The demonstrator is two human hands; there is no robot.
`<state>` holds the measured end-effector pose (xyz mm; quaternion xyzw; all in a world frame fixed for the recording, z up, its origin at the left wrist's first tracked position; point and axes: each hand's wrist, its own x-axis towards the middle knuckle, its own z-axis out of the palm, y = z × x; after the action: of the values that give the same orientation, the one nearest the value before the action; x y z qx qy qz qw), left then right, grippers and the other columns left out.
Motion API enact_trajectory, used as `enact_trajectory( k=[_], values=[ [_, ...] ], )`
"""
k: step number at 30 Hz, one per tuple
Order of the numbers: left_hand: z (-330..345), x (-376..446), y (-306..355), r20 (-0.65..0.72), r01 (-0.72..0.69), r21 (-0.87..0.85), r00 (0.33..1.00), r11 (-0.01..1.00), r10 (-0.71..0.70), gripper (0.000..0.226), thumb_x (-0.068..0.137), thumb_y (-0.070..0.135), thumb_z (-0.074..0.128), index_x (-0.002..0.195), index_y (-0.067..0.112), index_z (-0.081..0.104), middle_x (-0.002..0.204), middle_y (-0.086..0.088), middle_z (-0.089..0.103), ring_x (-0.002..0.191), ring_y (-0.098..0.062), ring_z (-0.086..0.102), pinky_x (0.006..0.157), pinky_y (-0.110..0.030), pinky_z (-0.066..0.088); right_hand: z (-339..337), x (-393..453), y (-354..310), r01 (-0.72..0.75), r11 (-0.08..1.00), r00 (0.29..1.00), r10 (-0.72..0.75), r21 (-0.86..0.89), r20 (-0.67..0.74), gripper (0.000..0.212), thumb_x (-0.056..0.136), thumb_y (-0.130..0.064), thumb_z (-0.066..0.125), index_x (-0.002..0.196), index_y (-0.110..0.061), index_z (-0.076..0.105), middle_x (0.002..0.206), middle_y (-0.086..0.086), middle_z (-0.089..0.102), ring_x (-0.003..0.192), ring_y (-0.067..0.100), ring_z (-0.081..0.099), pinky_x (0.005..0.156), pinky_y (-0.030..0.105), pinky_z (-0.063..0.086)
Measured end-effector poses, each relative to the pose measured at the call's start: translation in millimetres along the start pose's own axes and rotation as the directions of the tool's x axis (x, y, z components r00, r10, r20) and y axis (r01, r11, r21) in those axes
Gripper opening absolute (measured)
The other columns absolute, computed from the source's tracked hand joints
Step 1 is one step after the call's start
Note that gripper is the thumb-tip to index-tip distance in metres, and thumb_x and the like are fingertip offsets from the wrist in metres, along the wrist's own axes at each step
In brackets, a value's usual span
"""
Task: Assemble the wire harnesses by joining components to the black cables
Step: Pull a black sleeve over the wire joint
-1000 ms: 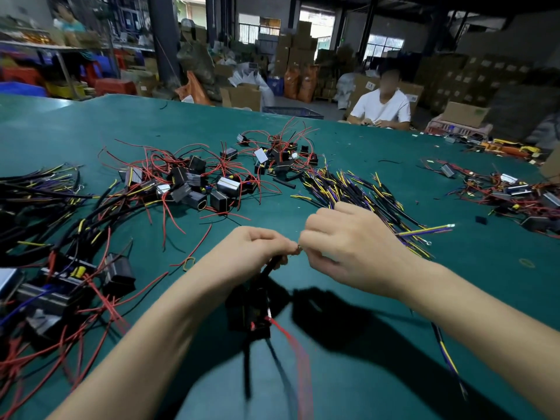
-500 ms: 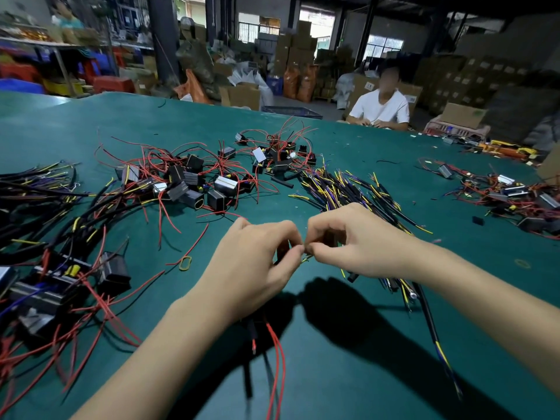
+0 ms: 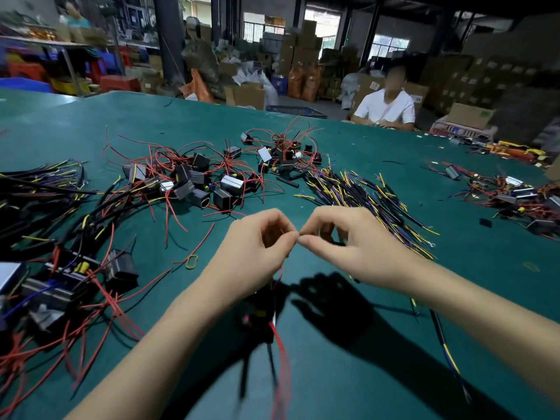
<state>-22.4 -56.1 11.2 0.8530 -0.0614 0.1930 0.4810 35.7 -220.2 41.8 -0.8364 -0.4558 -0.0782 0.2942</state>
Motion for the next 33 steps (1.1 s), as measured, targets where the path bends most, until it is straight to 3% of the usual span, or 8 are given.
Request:
enact_trajectory(
  k=[6, 10, 13, 17, 21, 24, 27, 33],
  values=[
    [2.3, -5.2, 1.8, -0.074, -0.147, 0.215, 0.983, 0.965, 0.166, 0.010, 0.087, 0.029, 0.058, 0.080, 0.022, 0.061, 0.068, 0.005, 0.064, 0.071, -0.020, 0.061, 0.067, -0.040, 0.049, -5.0, 3.2, 0.1, -0.121, 0.985, 0.993, 0.119, 0.121, 0.025, 0.011, 0.085, -0.013, 0.070, 0.074, -0.014, 0.067, 0.053, -0.022, 0.053, 0.049, 0.001, 0.046, 0.050, 0.008, 0.033],
    [4.2, -6.1, 1.7, -0.075, -0.124, 0.282, 0.986, 0.951, 0.151, 0.010, 0.088, 0.030, 0.062, 0.079, 0.024, 0.062, 0.070, 0.007, 0.063, 0.072, -0.015, 0.059, 0.071, -0.036, 0.048, -5.1, -1.3, -1.5, 0.058, 0.966, 0.997, -0.042, -0.250, 0.070, 0.010, 0.085, -0.013, 0.064, 0.077, -0.017, 0.061, 0.070, -0.014, 0.051, 0.067, 0.007, 0.044, 0.069, 0.029, 0.036],
    [6.2, -6.4, 2.3, -0.050, -0.095, 0.307, 0.992, 0.947, 0.116, 0.014, 0.087, 0.032, 0.059, 0.076, 0.023, 0.060, 0.070, 0.007, 0.063, 0.074, -0.018, 0.058, 0.073, -0.035, 0.048, 0.7, -2.0, -5.2, 0.217, 0.788, 0.975, -0.202, -0.577, 0.092, 0.009, 0.081, -0.013, 0.060, 0.073, -0.016, 0.056, 0.073, -0.003, 0.055, 0.071, 0.021, 0.053, 0.068, 0.036, 0.038],
    [2.1, -0.2, 3.2, 0.030, 0.146, 0.068, 0.989, 0.987, -0.148, 0.017, 0.069, 0.034, 0.051, 0.061, 0.020, 0.057, 0.060, 0.004, 0.059, 0.062, -0.018, 0.051, 0.065, -0.031, 0.047, 12.9, -1.2, -8.3, 0.347, 0.468, 0.871, -0.482, -0.812, 0.094, 0.019, 0.083, -0.004, 0.055, 0.067, -0.013, 0.053, 0.065, 0.004, 0.051, 0.062, 0.024, 0.051, 0.056, 0.034, 0.039],
    [-4.8, 4.9, 1.6, 0.231, 0.494, -0.275, 0.867, 0.825, -0.442, 0.019, 0.076, 0.020, 0.061, 0.057, 0.018, 0.061, 0.056, 0.003, 0.058, 0.056, -0.011, 0.052, 0.056, -0.024, 0.036, 16.4, 0.0, -3.7, 0.369, 0.397, 0.778, -0.627, -0.840, 0.045, 0.026, 0.092, -0.005, 0.052, 0.067, -0.012, 0.055, 0.064, 0.005, 0.050, 0.060, 0.023, 0.049, 0.053, 0.034, 0.036],
    [-2.9, 4.6, -1.0, 0.196, 0.439, -0.315, 0.898, 0.842, -0.395, 0.018, 0.084, 0.018, 0.063, 0.066, 0.017, 0.062, 0.060, 0.002, 0.061, 0.054, -0.004, 0.055, 0.060, -0.022, 0.037, 16.8, -1.4, 1.8, 0.271, 0.682, 0.908, -0.415, -0.679, -0.054, 0.017, 0.091, -0.012, 0.058, 0.076, -0.010, 0.065, 0.073, 0.004, 0.061, 0.066, 0.025, 0.056, 0.059, 0.035, 0.043],
    [0.9, 3.0, 1.9, 0.068, 0.238, -0.300, 0.971, 0.924, -0.229, 0.013, 0.089, 0.012, 0.062, 0.076, 0.011, 0.062, 0.060, 0.002, 0.064, 0.054, -0.003, 0.056, 0.056, -0.012, 0.044, 12.3, -1.3, -0.9, -0.113, 0.987, 0.985, 0.097, -0.110, -0.139, 0.010, 0.089, -0.022, 0.067, 0.091, -0.014, 0.073, 0.079, -0.004, 0.068, 0.071, 0.007, 0.059, 0.071, 0.029, 0.048],
    [-3.2, 4.4, 1.4, 0.070, 0.161, -0.306, 0.987, 0.938, -0.146, 0.010, 0.091, 0.009, 0.060, 0.082, 0.007, 0.063, 0.060, 0.004, 0.066, 0.056, -0.004, 0.060, 0.063, -0.012, 0.048, 0.9, -0.4, -2.6, -0.367, 0.804, 0.923, 0.379, 0.467, 0.071, 0.017, 0.091, -0.022, 0.063, 0.077, -0.022, 0.073, 0.065, -0.009, 0.067, 0.058, 0.000, 0.051, 0.056, 0.007, 0.039]
  ],
)
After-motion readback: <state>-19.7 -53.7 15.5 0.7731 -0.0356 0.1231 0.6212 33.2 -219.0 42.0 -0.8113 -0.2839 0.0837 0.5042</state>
